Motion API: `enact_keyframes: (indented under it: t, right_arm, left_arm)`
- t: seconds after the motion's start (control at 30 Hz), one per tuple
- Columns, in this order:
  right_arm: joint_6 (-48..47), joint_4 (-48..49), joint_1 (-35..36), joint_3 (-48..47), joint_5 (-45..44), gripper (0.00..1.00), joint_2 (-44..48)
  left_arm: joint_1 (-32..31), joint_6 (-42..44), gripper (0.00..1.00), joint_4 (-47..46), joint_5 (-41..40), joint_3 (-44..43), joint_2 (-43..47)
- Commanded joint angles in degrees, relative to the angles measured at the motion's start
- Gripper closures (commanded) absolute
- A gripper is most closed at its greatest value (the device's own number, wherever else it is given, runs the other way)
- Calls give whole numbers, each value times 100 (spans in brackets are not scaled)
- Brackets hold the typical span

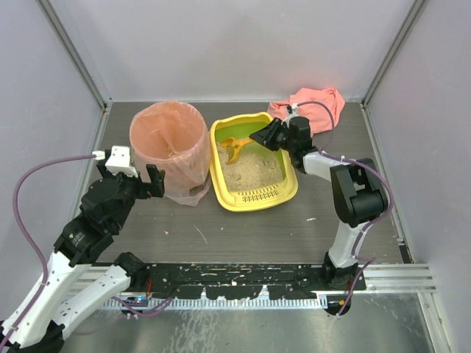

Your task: Clean the litter box

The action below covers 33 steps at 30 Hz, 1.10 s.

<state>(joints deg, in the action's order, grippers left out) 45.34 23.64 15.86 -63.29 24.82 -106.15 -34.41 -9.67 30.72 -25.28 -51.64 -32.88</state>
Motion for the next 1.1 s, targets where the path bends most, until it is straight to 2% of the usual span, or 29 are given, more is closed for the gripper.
enact_keyframes:
  t: [0.0, 0.17, 0.57, 1.07]
  right_arm:
    - [1144, 1090, 146, 601, 145, 99, 220]
    - [1510, 1676, 127, 897, -86, 99, 288]
    - [1333, 1490, -30, 1188, -553, 99, 824]
    - [1354, 1565, -486, 1630, -434, 99, 1460]
  left_arm:
    - [14, -21, 2, -184, -79, -33, 46]
    - [16, 17, 2, -113, -210, -34, 161]
    - [16, 60, 2, -98, -269, -14, 167]
    - [11, 58, 2, -83, -320, 36, 239]
